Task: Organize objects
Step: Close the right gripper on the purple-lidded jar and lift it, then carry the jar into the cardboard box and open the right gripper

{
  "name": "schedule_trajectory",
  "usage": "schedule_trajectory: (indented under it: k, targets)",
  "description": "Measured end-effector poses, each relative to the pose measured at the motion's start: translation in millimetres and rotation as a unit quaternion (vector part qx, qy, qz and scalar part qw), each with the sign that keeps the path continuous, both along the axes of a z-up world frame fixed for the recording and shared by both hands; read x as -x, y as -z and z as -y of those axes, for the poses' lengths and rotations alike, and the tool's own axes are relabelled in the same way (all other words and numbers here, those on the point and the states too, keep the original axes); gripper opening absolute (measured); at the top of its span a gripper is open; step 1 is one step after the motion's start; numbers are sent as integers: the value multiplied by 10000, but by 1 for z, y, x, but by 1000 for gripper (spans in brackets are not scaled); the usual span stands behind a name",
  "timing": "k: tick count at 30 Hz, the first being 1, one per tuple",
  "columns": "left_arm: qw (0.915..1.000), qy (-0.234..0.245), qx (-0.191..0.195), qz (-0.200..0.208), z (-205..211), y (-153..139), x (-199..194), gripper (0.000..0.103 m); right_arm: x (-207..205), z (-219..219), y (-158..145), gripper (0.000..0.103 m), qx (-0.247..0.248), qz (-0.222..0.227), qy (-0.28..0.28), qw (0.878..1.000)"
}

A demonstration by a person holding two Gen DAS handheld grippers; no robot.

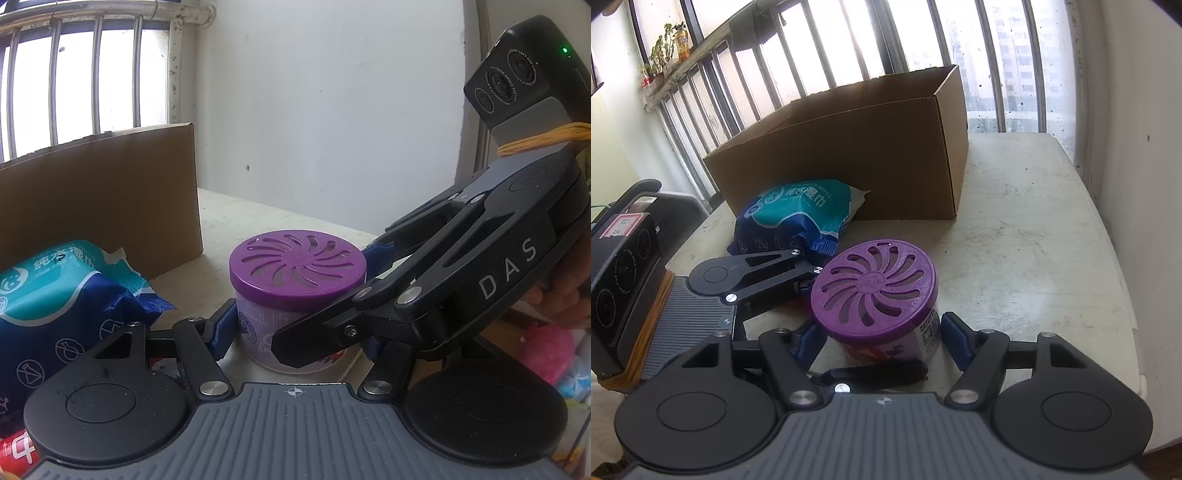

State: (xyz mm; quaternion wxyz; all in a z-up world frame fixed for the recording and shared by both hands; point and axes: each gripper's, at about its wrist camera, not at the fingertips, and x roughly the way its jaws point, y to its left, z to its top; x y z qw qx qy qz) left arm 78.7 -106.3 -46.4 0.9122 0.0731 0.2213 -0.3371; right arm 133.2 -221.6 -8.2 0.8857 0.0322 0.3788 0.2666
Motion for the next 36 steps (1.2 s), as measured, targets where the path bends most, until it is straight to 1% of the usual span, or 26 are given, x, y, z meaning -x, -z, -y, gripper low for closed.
schedule_trajectory:
  k: [4, 8, 10, 15, 18, 21, 25, 30, 32, 34, 35, 36]
  targets:
    - [10000, 10, -66, 28, 1, 0, 6, 65, 4, -2, -1, 70, 55, 70, -29, 10000]
    - [9998, 88, -55, 176, -5, -11, 15, 65, 12, -2, -8, 70, -41, 112, -69, 9999]
    - [9996, 128, -25, 247, -11, -23, 21, 65, 21, -3, -15, 69, -39, 269, -155, 9995]
    - [9985, 94, -80, 527, -26, -53, 39, 65, 42, -8, -37, 69, -294, 624, -217, 9974]
    - [9958, 20, -268, 877, -30, -70, 47, 65, 47, -18, -55, 69, -379, 863, -255, 9952]
    - [9931, -108, -325, 1117, -40, -88, 48, 65, 46, -30, -75, 69, -394, 1102, -393, 9924]
    - [9902, -227, -363, 1328, -56, -113, 33, 65, 33, -50, -103, 69, -342, 1406, -610, 9876]
    - [9872, -437, -555, 1427, -75, -141, -8, 65, -8, -80, -135, 69, -280, 1520, -849, 9843]
    - [9862, -475, -762, 1388, -81, -149, -29, 65, -30, -91, -143, 69, -310, 1468, -863, 9849]
    - [9838, -504, -1076, 1344, -85, -152, -48, 65, -55, -104, -146, 69, -302, 1339, -843, 9869]
    - [9831, -494, -1251, 1244, -87, -152, -60, 65, -66, -109, -146, 69, -285, 1265, -840, 9880]
    - [9840, -497, -1293, 1121, -92, -153, -72, 65, -78, -116, -145, 69, -270, 1138, -846, 9895]
